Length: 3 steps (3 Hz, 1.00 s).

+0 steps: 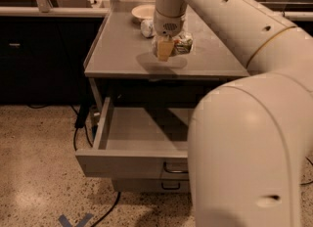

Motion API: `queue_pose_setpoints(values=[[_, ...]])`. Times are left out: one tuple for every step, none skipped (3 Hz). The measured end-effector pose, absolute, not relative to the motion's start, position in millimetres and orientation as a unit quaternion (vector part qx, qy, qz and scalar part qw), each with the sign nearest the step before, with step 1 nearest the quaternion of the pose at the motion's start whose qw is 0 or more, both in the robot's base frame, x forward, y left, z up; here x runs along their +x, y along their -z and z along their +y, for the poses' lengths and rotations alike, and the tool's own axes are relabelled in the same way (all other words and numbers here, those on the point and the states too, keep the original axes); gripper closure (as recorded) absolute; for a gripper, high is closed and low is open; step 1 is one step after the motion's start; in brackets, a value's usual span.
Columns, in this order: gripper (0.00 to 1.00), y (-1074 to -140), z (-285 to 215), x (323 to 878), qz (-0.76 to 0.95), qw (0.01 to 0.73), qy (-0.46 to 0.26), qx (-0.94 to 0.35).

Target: Pick 7up can from top drawer and place on counter

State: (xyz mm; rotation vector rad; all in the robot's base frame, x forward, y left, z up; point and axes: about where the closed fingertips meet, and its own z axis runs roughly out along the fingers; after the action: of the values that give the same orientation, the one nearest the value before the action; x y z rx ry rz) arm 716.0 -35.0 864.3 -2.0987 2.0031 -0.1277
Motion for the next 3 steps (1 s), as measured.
queue_pose_setpoints(values=[[1.0, -830, -51, 748, 0.701, 0.075, 0.038, -0.709], [0.83, -833, -54, 769, 0.706, 0.093, 0.05, -0.7], [0.59, -829, -53, 773, 0.706, 0.096, 0.051, -0.7]])
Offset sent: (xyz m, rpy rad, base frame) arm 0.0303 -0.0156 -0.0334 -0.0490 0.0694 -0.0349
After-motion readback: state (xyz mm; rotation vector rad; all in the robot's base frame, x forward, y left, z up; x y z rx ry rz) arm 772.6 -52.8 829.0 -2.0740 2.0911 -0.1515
